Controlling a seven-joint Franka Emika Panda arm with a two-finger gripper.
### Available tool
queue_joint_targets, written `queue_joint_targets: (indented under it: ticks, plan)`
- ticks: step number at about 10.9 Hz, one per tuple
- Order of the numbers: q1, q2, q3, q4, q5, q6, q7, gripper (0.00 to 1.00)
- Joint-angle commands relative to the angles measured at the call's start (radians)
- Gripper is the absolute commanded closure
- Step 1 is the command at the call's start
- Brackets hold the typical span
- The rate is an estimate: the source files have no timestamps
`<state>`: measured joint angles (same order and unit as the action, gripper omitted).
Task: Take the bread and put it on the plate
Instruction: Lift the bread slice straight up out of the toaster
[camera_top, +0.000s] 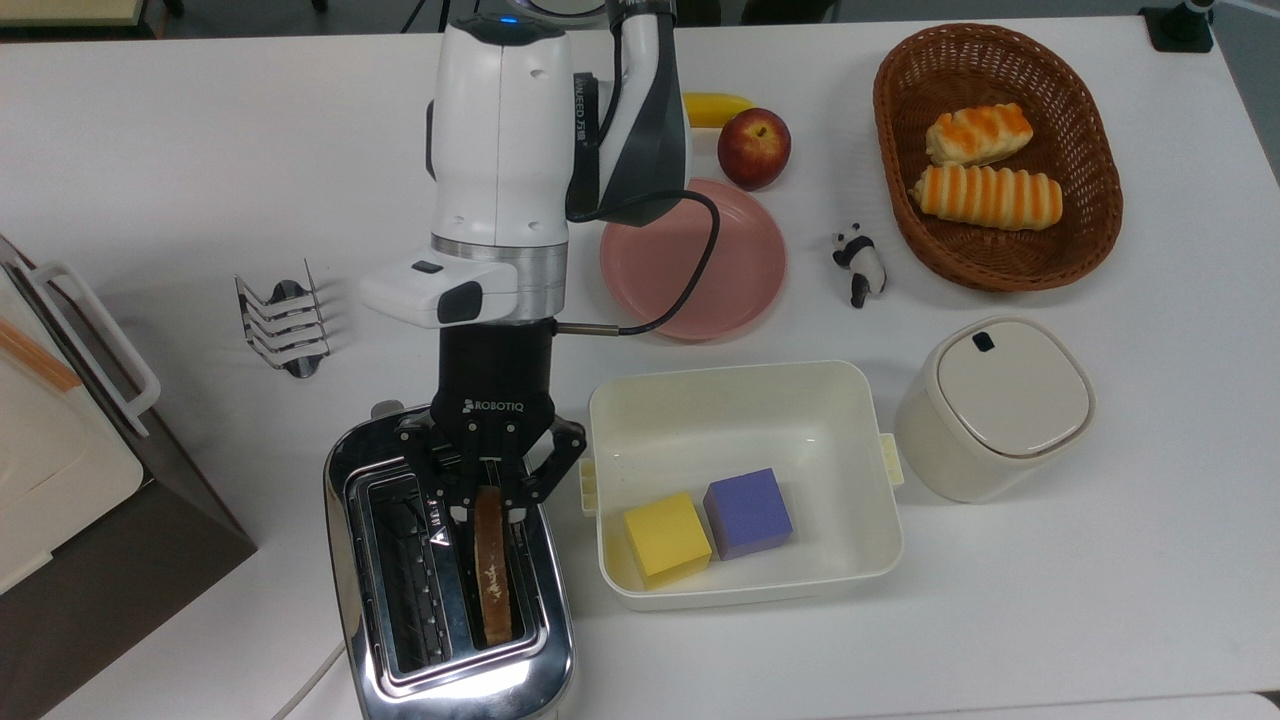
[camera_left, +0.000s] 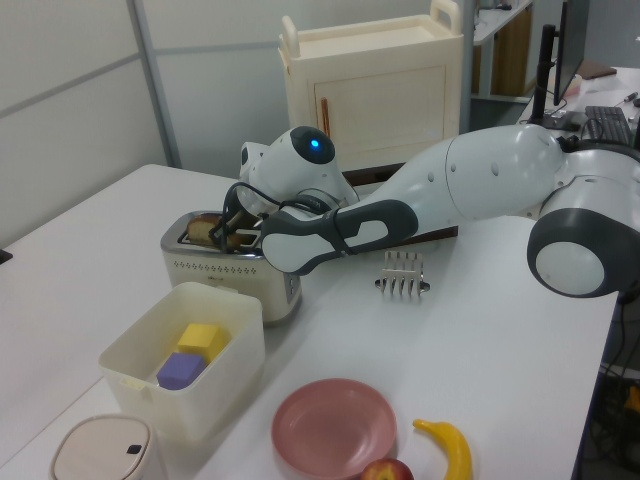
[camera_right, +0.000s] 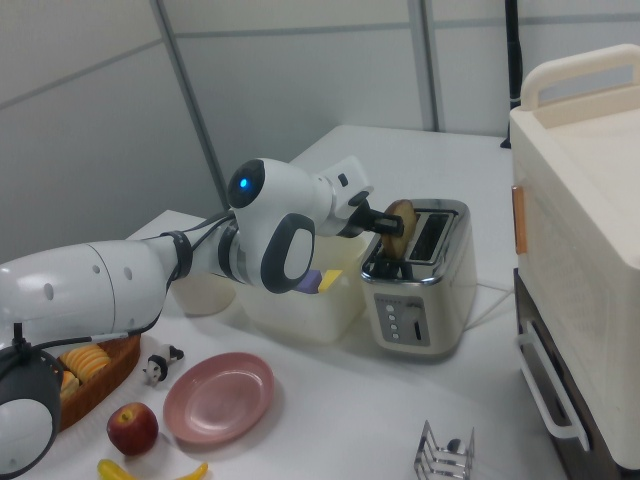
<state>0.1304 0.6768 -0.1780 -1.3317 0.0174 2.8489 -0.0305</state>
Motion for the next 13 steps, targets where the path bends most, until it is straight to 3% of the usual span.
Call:
queue_joint_targets:
  ticks: [1,4,6,10,13]
  plan:
    - [0.0,-0.02,-0.005,0.014,0.016,0.014,0.032,1.0]
    - [0.003,-0.115,-0.011,0.008,0.018,-0.006,0.147,1.0]
    - [0.006,-0.187,-0.008,0.005,0.022,-0.11,0.156,1.0]
    - [0.008,-0.351,-0.003,-0.012,0.035,-0.461,0.15,1.0]
    - [0.012,-0.402,0.0,-0.02,0.038,-0.748,0.062,1.0]
